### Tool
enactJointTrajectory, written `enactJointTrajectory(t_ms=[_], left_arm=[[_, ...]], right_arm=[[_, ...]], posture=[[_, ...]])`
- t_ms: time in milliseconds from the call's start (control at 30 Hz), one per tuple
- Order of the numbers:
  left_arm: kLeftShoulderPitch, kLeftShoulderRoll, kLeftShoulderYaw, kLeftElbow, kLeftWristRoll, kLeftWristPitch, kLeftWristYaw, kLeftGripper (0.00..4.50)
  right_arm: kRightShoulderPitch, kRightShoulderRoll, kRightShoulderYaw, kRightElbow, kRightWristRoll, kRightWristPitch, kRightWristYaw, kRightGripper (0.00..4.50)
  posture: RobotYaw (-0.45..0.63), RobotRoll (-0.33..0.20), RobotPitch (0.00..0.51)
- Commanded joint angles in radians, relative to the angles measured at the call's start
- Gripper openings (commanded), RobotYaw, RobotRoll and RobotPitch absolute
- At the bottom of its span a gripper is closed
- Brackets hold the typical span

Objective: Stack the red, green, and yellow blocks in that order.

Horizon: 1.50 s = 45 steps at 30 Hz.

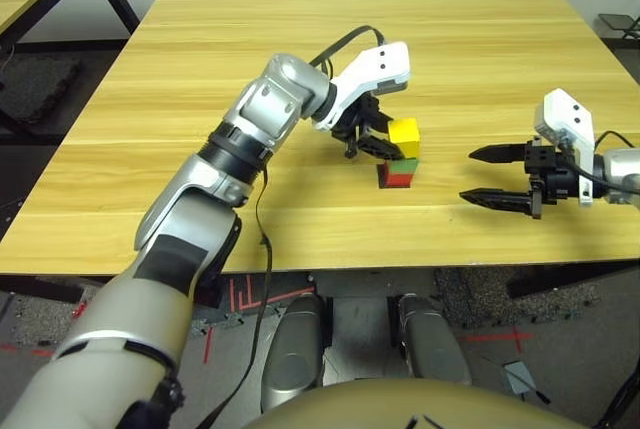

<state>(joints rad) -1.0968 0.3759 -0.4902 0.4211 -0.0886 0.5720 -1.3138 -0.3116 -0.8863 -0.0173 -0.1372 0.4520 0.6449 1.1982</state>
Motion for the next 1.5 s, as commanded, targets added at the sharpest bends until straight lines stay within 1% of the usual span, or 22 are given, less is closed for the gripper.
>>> enactJointTrajectory(t_ms=[33,267,767,1133,1200,1233,1300,1367,1433,1500], left_arm=[[-0.020,-0.010,-0.008,0.001,0.018,0.005,-0.012,2.05],[-0.006,-0.012,-0.010,-0.043,0.022,0.046,-0.012,2.05],[-0.010,-0.046,-0.006,0.003,0.054,0.027,0.003,2.05],[-0.005,-0.055,-0.008,0.007,0.064,0.020,0.003,2.05],[-0.004,-0.054,-0.009,0.010,0.070,0.013,0.006,2.78],[-0.002,-0.055,-0.006,0.010,0.070,0.013,0.008,3.03],[0.002,-0.051,-0.006,0.003,0.072,0.014,0.005,3.68],[0.008,-0.043,0.003,-0.019,0.065,0.028,0.007,4.45],[0.014,-0.034,0.032,-0.068,0.044,0.059,0.017,4.49],[0.029,-0.018,0.129,-0.193,-0.028,0.179,0.053,4.49]], right_arm=[[0.008,-0.013,-0.013,-0.011,0.010,0.007,-0.008,4.50],[-0.007,-0.011,-0.003,0.005,0.006,0.003,-0.010,4.50],[0.007,-0.003,-0.005,-0.013,0.016,0.014,-0.033,4.50],[0.022,-0.004,-0.014,-0.026,0.022,0.021,-0.044,4.50],[0.021,-0.002,-0.014,-0.025,0.023,0.022,-0.046,4.50],[0.021,-0.002,-0.014,-0.025,0.023,0.022,-0.047,4.50],[0.020,-0.002,-0.013,-0.023,0.023,0.022,-0.047,4.50],[0.019,-0.005,-0.013,-0.019,0.023,0.018,-0.044,4.50],[0.020,-0.011,-0.018,-0.017,0.025,0.017,-0.037,4.50],[0.029,-0.029,-0.048,-0.018,0.047,0.036,-0.024,4.50]], posture=[[-0.01,-0.016,0.083],[-0.01,-0.013,0.083],[-0.02,-0.005,0.088],[-0.03,-0.001,0.091],[-0.03,-0.001,0.090],[-0.02,-0.002,0.089],[-0.02,-0.004,0.087],[-0.01,-0.009,0.083],[0.00,-0.014,0.079],[0.00,-0.019,0.076]])
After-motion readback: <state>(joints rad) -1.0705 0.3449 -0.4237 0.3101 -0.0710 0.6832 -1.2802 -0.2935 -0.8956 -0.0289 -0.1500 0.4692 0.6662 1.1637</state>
